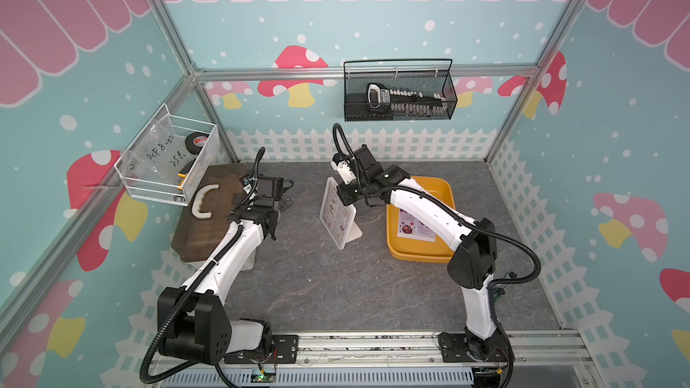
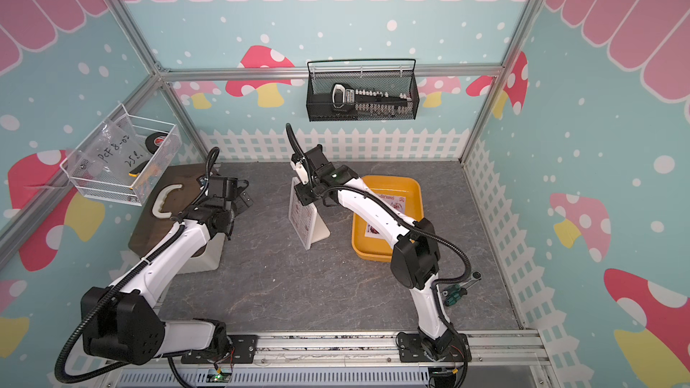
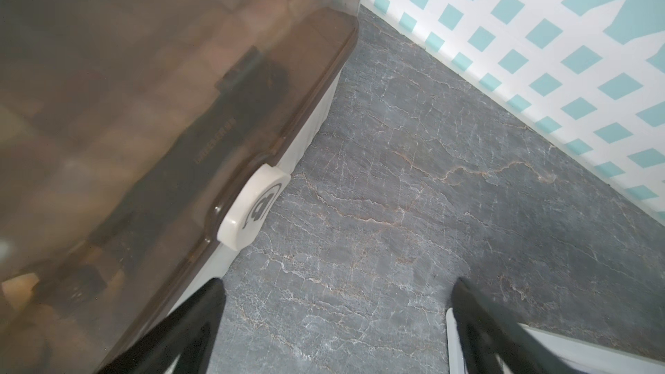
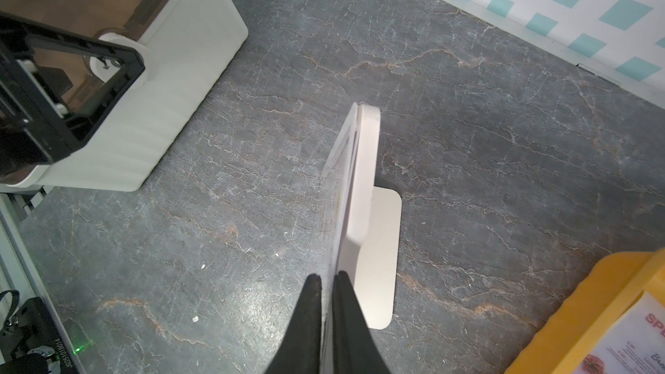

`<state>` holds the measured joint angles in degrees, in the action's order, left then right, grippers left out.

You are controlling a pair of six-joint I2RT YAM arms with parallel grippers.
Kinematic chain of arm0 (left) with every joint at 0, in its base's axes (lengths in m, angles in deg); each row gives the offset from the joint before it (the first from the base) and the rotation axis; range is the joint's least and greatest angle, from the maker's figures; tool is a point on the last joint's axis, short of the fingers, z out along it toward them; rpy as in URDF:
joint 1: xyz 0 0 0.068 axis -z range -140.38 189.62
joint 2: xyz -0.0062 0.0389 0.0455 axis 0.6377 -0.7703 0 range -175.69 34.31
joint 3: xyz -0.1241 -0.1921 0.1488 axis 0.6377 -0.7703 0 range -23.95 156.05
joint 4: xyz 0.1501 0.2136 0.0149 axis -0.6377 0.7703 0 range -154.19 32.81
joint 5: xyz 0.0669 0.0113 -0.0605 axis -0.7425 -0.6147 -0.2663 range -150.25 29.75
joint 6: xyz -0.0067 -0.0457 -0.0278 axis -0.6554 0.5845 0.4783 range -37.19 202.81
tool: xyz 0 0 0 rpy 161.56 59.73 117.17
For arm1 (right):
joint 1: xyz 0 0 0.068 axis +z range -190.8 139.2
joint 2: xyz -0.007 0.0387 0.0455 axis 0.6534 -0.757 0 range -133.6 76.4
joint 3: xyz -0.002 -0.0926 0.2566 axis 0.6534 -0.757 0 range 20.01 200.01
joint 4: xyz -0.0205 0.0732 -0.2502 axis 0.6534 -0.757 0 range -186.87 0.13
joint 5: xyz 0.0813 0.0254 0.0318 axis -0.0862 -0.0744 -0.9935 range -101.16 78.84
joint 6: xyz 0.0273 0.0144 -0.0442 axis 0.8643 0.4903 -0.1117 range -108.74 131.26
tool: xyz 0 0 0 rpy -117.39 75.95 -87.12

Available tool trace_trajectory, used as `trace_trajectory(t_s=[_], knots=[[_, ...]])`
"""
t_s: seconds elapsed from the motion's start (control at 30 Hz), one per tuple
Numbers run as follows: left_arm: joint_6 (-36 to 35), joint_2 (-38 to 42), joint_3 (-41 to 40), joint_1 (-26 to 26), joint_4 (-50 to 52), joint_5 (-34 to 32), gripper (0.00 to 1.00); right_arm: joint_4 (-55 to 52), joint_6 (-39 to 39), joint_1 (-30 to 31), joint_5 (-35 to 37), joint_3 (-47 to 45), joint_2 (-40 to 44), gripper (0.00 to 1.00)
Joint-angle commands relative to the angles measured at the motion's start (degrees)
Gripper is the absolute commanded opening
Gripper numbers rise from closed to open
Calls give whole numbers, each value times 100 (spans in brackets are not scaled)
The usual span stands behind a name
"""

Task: Replace the menus in the menu holders
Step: Take out the menu from the menu holder.

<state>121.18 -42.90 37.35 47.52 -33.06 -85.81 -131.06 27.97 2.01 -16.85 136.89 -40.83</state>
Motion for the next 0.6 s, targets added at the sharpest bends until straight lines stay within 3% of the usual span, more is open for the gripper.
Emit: trace_trajectory(t_s=[0.0, 0.57], knots=[[2, 74, 142, -11, 103, -107, 99, -47, 8, 30, -80, 209, 82, 8], [-66, 82, 159, 1, 116, 7, 98, -234, 31, -117, -275, 753, 51, 1]])
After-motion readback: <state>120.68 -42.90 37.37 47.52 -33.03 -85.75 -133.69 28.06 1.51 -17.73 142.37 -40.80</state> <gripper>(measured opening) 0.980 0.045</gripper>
